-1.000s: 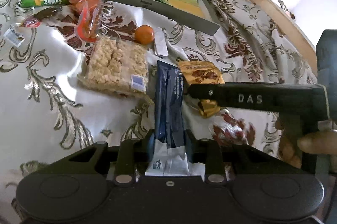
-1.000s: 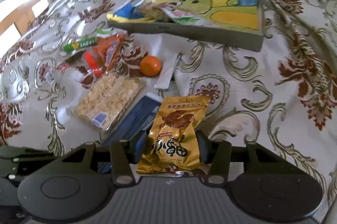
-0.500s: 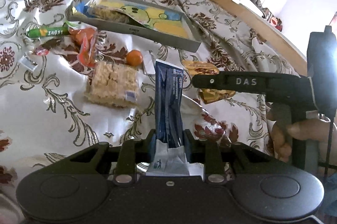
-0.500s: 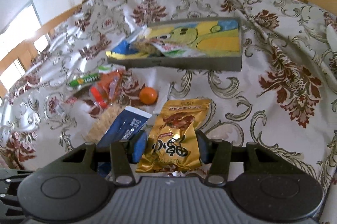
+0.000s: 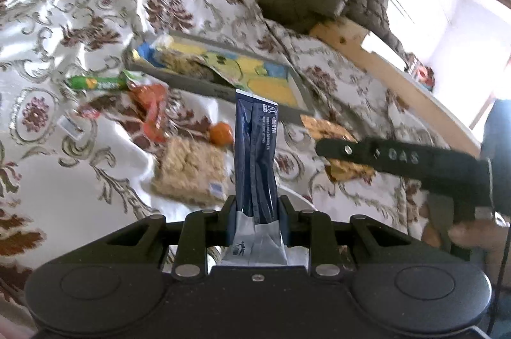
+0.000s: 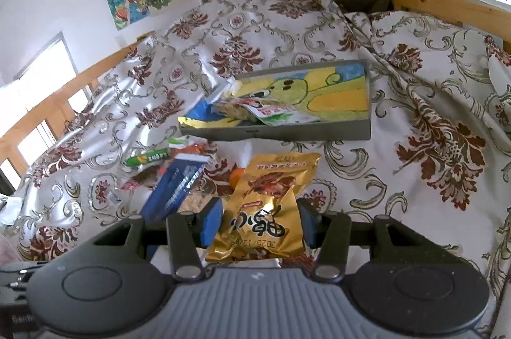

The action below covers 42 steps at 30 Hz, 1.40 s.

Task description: Organize snacks

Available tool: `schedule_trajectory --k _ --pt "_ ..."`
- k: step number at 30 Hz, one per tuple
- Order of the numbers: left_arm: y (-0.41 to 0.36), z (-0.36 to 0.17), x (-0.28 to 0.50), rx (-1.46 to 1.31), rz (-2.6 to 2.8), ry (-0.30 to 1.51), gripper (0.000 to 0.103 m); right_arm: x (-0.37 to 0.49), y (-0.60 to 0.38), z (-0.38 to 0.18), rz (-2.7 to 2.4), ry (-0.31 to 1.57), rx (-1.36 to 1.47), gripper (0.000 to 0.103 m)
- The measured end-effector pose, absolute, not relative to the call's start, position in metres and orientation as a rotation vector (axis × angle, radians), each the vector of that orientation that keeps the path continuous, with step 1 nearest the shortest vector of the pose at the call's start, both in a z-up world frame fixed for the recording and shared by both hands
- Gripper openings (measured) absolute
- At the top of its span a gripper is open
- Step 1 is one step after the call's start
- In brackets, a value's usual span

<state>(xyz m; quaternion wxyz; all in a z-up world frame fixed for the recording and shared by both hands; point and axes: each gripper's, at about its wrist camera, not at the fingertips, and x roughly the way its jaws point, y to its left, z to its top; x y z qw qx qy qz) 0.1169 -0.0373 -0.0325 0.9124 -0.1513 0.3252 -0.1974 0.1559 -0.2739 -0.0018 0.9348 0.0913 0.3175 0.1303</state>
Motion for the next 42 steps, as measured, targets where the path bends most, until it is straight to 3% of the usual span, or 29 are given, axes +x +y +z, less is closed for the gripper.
schedule_trajectory --k 22,42 --pt "-0.025 0.000 0.157 -0.317 -0.330 0.563 0.028 0.169 -0.275 0.013 0.283 0.594 0.278 0.055" --pt "-0.006 0.020 0.263 -0.244 -0.314 0.529 0.028 0.233 -0.259 0.019 0.271 0.568 0.269 0.055"
